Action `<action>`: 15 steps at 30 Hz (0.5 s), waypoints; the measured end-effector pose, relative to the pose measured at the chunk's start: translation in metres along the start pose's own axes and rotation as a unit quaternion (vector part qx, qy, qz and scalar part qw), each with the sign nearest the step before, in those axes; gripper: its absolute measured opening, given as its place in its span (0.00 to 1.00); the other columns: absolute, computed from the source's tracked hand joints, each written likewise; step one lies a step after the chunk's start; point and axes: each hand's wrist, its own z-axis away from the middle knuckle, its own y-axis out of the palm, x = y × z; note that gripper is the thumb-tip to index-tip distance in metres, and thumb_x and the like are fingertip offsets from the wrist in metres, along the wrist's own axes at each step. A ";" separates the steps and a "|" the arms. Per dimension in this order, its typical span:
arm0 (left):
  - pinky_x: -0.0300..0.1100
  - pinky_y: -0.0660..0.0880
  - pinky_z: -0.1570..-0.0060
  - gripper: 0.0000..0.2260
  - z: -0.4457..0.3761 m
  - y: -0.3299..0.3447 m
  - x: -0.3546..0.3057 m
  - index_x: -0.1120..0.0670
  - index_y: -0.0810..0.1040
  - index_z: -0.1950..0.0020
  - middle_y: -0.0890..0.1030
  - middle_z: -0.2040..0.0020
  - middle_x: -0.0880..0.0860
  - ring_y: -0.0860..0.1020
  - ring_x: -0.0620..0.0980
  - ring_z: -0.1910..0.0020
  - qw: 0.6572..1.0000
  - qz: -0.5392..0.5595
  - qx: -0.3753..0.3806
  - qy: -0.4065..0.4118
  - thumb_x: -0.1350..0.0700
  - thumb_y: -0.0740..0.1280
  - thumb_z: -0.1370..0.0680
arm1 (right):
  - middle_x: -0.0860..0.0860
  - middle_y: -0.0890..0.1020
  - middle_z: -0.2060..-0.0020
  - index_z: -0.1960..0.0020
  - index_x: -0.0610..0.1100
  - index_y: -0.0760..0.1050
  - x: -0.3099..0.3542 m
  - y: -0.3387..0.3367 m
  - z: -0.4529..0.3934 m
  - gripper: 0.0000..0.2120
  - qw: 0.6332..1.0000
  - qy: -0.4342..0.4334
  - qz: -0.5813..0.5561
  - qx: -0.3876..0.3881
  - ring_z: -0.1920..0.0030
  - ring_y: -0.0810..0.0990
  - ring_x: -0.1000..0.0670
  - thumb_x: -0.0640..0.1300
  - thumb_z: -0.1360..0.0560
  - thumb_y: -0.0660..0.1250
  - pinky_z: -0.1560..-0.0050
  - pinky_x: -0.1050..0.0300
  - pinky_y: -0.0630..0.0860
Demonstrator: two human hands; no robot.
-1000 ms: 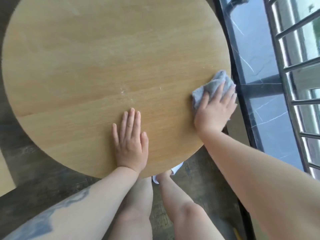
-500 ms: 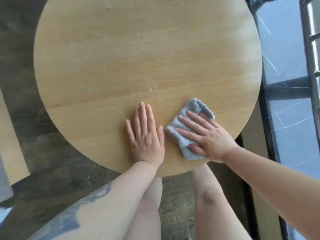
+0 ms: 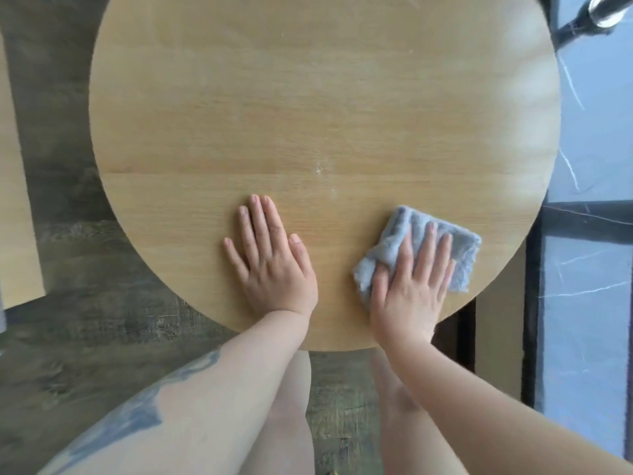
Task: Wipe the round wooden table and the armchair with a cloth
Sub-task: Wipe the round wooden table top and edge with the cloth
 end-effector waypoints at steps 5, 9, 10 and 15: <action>0.55 0.48 0.25 0.26 0.001 -0.002 0.000 0.55 0.52 0.21 0.54 0.21 0.51 0.52 0.50 0.22 1.000 -0.016 0.004 0.004 0.51 0.48 0.19 | 0.49 0.57 0.23 0.23 0.54 0.55 0.003 -0.010 -0.076 0.26 0.908 -0.411 0.068 0.037 0.23 0.50 0.45 0.56 0.20 0.52 0.24 0.44 0.50; 0.55 0.48 0.25 0.25 -0.001 0.000 -0.002 0.54 0.52 0.21 0.54 0.21 0.50 0.52 0.49 0.22 1.000 -0.007 -0.001 -0.006 0.50 0.48 0.18 | 0.48 0.49 0.22 0.22 0.52 0.50 0.021 -0.005 -0.046 0.28 0.999 0.028 -0.027 -0.013 0.23 0.43 0.44 0.55 0.21 0.49 0.25 0.41 0.45; 0.55 0.48 0.25 0.26 -0.001 0.000 -0.001 0.54 0.53 0.21 0.55 0.21 0.50 0.52 0.49 0.23 1.000 -0.005 -0.002 -0.012 0.50 0.48 0.19 | 0.47 0.50 0.22 0.22 0.52 0.50 0.035 -0.002 -0.027 0.29 0.997 -0.079 -0.014 0.015 0.23 0.44 0.43 0.55 0.21 0.50 0.25 0.41 0.45; 0.54 0.48 0.26 0.25 -0.004 -0.002 -0.003 0.53 0.57 0.22 0.58 0.22 0.49 0.55 0.48 0.23 1.000 0.015 -0.011 -0.011 0.52 0.50 0.20 | 0.49 0.60 0.24 0.24 0.53 0.59 0.018 -0.010 -0.098 0.27 0.921 -0.387 0.014 0.030 0.24 0.55 0.45 0.53 0.22 0.56 0.25 0.43 0.52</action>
